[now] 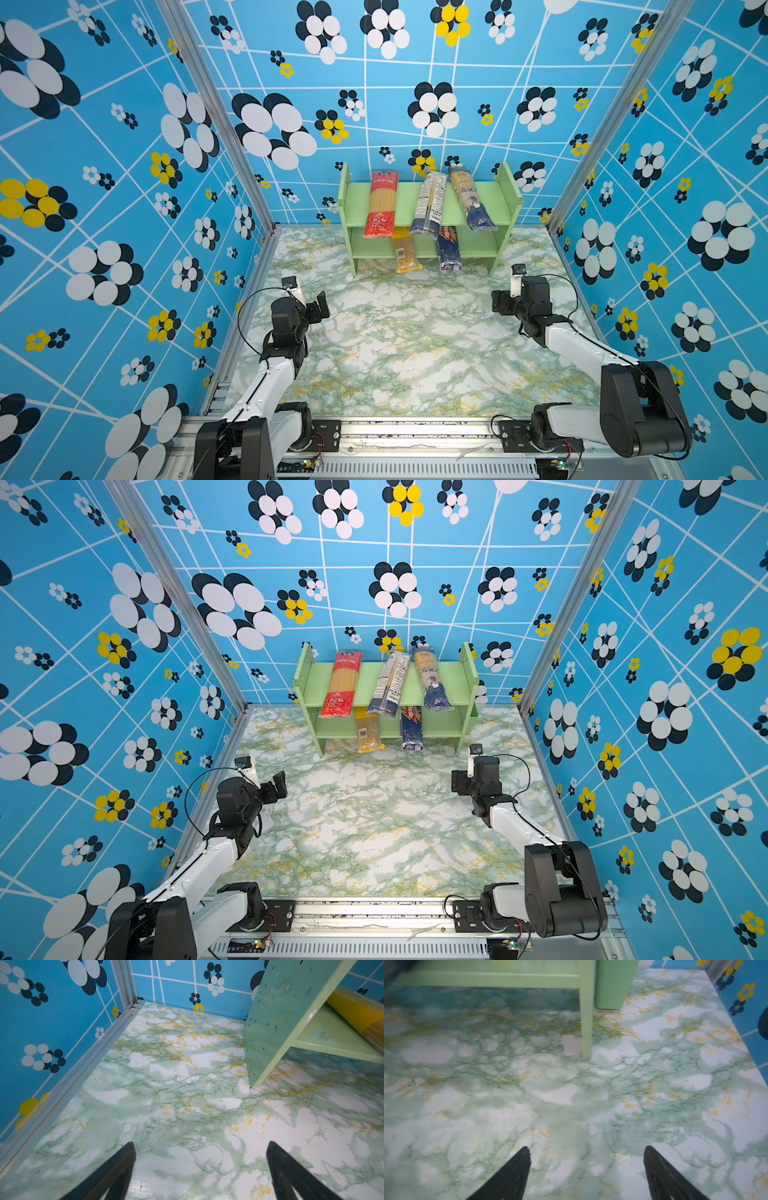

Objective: Place and organize the pasta boxes and bags onto the shelf

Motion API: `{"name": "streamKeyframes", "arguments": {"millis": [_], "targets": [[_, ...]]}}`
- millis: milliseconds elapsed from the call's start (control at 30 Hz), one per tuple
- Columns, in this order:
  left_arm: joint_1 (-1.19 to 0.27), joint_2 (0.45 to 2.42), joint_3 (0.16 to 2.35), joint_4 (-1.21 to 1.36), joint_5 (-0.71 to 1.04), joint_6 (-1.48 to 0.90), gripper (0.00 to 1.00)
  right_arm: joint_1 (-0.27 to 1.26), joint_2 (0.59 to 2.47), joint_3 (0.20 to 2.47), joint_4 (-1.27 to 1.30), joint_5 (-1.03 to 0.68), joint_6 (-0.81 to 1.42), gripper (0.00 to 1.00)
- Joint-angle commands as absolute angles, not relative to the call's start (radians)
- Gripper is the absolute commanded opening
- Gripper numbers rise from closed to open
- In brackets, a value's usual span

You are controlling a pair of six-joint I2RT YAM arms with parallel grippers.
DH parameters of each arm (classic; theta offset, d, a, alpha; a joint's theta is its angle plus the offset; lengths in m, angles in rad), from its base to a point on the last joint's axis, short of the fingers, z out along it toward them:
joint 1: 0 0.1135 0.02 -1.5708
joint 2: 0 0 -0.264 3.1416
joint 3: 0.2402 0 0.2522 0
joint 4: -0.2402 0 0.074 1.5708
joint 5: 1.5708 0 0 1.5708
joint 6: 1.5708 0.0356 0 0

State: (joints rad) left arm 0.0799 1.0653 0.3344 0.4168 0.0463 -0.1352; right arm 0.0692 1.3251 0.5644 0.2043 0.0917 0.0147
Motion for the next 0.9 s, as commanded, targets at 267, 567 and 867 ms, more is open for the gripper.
{"name": "streamKeyframes", "arguments": {"millis": [267, 567, 867], "targets": [[0.118, 1.346, 0.316, 0.845, 0.179, -0.113, 0.99, 0.04, 1.495, 0.505, 0.648, 0.151, 0.007, 0.87], [0.097, 1.538, 0.264, 1.132, 0.186, -0.087, 0.99, 0.033, 1.563, 0.362, 0.98, 0.178, 0.021, 0.88], [0.023, 1.545, 0.379, 0.923, 0.085, -0.03, 0.99, 0.033, 1.554, 0.383, 0.917, 0.2, 0.033, 0.92]]}}
